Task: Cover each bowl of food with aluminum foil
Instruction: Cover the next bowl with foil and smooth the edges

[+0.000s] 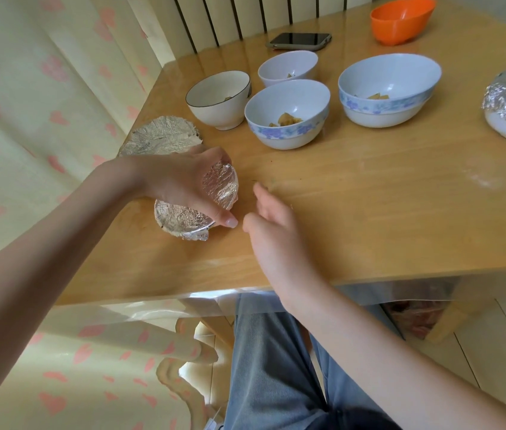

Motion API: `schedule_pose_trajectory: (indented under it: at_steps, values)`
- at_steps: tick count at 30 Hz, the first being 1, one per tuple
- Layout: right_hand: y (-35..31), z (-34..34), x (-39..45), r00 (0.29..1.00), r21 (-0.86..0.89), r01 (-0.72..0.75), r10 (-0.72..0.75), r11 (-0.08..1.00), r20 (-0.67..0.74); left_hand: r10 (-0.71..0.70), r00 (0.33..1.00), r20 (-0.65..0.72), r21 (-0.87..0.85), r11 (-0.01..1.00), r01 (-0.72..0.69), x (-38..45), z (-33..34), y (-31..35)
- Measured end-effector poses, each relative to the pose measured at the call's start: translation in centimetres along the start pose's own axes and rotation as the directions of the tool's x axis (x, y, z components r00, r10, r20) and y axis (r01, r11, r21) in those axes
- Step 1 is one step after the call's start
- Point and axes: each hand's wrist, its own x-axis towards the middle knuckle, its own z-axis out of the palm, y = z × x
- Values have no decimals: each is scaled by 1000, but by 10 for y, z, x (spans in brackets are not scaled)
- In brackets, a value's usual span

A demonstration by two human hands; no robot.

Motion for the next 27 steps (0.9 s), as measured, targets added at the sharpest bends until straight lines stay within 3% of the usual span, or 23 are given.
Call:
schedule_pose_trajectory:
  at_steps: [6, 10, 15, 18, 27]
  values:
    - [2, -2, 0, 996, -6, -37, 38, 999, 80, -92, 996, 12, 138, 986, 89, -1, -4, 8]
    - [4, 0, -1, 996, -41, -35, 39, 999, 78, 69, 996, 54, 29, 997, -70, -10, -6, -11]
    - [7, -3, 19, 996, -214, 64, -77, 975, -53, 201, 977, 65, 64, 977, -205, -8, 9, -22]
    - [-1, -14, 35, 994, -318, 104, -113, 942, -10, 238, 971, -5, -8, 971, -238, -5, 14, -25]
    - [-8, -20, 54, 938, -593, 336, -315, 732, 143, 246, 963, -107, 9, 969, -246, -6, 23, -20]
